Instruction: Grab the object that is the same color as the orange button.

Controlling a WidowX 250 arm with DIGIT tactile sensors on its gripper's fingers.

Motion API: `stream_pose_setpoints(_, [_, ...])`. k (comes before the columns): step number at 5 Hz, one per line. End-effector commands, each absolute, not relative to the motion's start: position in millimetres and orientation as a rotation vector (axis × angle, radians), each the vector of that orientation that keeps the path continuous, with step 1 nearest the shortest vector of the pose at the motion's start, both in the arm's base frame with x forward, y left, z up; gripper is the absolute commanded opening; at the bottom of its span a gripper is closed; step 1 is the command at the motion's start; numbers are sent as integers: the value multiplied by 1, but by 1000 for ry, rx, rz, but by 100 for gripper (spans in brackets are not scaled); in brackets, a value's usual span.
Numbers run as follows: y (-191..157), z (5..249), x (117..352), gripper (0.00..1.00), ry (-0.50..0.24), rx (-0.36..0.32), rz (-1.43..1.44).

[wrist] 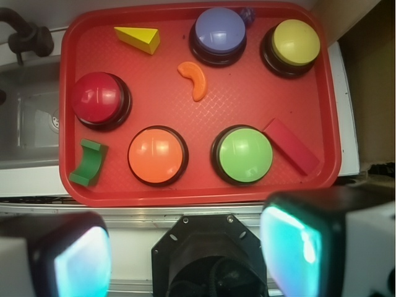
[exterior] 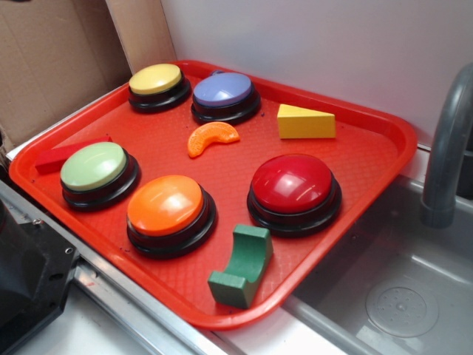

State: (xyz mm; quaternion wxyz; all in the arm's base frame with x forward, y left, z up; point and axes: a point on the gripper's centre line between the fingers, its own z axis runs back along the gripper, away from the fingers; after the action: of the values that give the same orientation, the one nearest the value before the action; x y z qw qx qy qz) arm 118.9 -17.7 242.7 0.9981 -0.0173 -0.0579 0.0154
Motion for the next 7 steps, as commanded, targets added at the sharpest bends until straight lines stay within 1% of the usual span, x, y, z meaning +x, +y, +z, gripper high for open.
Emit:
stream_pose_setpoints(1, [-18, 243, 119, 100, -116, -35, 31])
stream_pose_setpoints(2, [-19, 232, 138, 100, -191, -30, 146])
stream_pose_setpoints(3, [-13, 217, 161, 100, -203, -55, 233])
stream_pose_setpoints(4, [-10, 198, 188, 100, -233, -49, 308])
stream_pose_setpoints(5, [-6, 173, 212, 100, -261, -49, 359])
stream_pose_setpoints(6, [0, 141, 235, 100, -244, -51, 393])
stream_pose_setpoints(7, [2, 114, 250, 100, -239, -18, 387])
